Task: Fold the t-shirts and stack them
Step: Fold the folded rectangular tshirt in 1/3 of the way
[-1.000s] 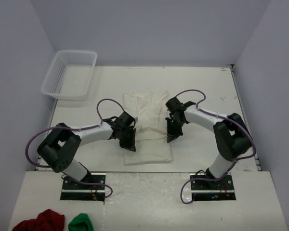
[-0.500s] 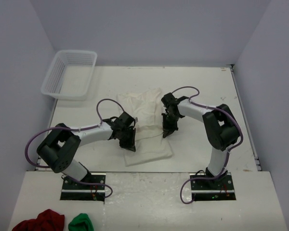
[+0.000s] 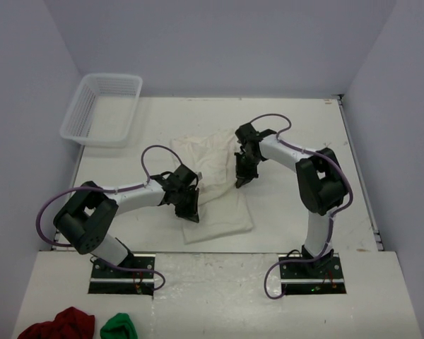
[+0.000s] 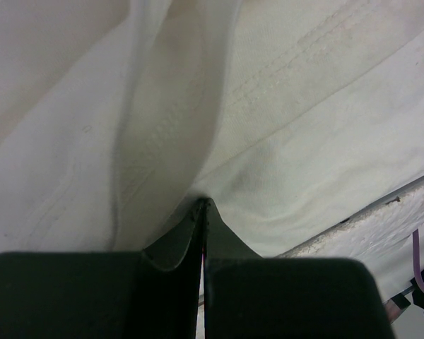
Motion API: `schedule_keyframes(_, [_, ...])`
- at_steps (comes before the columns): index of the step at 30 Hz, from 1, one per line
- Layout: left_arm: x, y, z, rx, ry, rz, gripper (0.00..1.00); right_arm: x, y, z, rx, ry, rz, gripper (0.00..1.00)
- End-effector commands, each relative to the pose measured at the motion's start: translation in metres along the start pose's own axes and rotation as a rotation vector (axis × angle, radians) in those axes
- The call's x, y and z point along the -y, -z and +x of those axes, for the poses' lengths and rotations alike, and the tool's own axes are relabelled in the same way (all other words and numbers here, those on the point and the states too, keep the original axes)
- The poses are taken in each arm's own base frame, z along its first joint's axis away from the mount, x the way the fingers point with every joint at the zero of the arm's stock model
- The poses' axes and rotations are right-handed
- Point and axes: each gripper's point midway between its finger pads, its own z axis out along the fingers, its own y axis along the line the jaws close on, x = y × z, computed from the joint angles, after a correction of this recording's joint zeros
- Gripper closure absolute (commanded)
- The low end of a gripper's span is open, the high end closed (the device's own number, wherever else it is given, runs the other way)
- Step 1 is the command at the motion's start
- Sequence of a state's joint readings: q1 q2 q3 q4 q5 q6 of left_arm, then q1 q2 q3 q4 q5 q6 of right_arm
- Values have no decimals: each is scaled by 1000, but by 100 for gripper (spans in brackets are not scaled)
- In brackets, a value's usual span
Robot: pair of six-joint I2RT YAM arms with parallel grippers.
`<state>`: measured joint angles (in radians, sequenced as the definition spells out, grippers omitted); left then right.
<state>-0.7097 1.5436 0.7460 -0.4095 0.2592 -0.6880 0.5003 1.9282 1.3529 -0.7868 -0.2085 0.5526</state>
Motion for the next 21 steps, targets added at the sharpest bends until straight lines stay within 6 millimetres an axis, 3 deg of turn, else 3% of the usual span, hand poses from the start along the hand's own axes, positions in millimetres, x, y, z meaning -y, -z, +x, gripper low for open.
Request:
schedule_keyframes(1, [-34, -9, 27, -70, -2, -120, 100, -11, -3, -24, 14, 37, -31, 100])
schedule_keyframes(8, [-37, -7, 29, -68, -3, -130, 100, -15, -2, -79, 52, 28, -16, 100])
schedule_keyframes(11, [-35, 7, 15, -1, -14, -160, 100, -21, 26, -88, 98, 51, -32, 100])
schedule_keyframes(13, [-32, 21, -7, 90, -28, -191, 100, -22, 39, -80, 100, 61, -40, 100])
schedule_keyframes(15, [-19, 42, -28, 164, -42, -192, 100, -26, 67, -70, 133, 74, -71, 100])
schedule_keyframes(17, [-21, 55, -43, 216, -54, -247, 100, -21, 71, -47, 102, 72, -83, 100])
schedule_keyframes(20, [-6, 66, -65, 253, -73, -245, 100, -19, 94, -16, 118, 94, -118, 100])
schedule_keyframes(21, [-4, 67, -68, 253, -73, -244, 100, -14, 89, -4, 91, 93, -112, 100])
